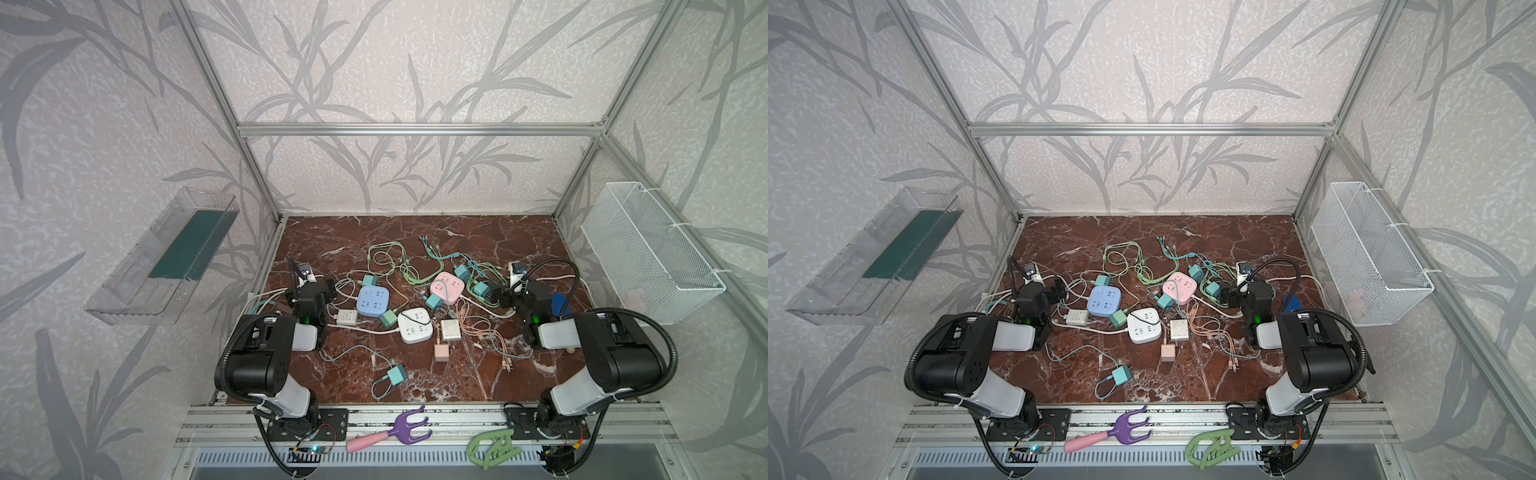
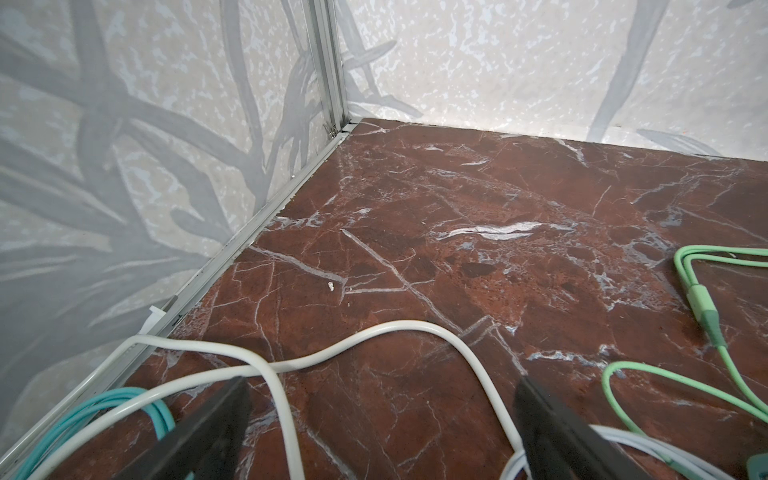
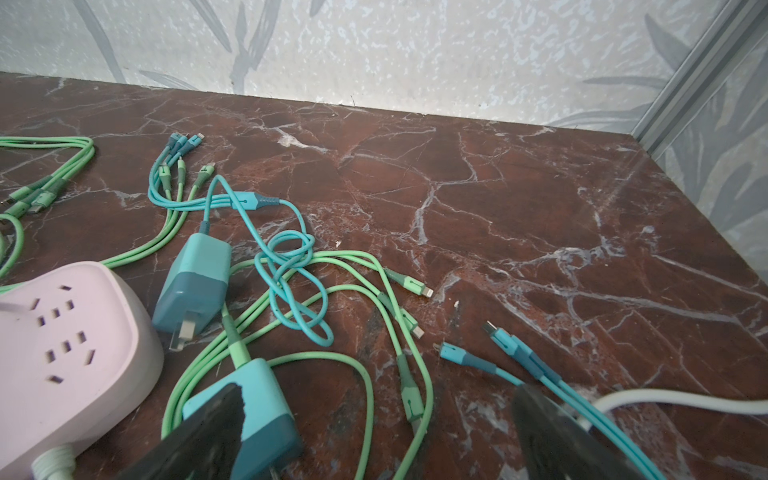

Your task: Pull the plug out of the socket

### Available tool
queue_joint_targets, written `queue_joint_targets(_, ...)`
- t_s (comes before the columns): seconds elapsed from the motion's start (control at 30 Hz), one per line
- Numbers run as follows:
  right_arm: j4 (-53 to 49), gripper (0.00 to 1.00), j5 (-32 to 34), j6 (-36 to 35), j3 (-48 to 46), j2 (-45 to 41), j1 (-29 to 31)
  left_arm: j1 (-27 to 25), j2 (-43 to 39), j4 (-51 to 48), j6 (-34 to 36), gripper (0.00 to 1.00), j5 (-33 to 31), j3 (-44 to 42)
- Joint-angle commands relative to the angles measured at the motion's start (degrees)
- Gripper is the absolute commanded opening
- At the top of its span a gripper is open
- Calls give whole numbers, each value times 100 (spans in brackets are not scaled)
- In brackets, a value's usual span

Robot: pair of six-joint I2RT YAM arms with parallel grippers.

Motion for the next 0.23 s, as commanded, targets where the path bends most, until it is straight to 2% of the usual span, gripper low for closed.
queue_joint_targets(0.0,54,99,-27,-38,91,-84,-17,15,27,173,101,99,1,52)
queue_joint_targets(0.2,60,99,-27,-44,91,-82,-17,16,26,170,101,99,5,56)
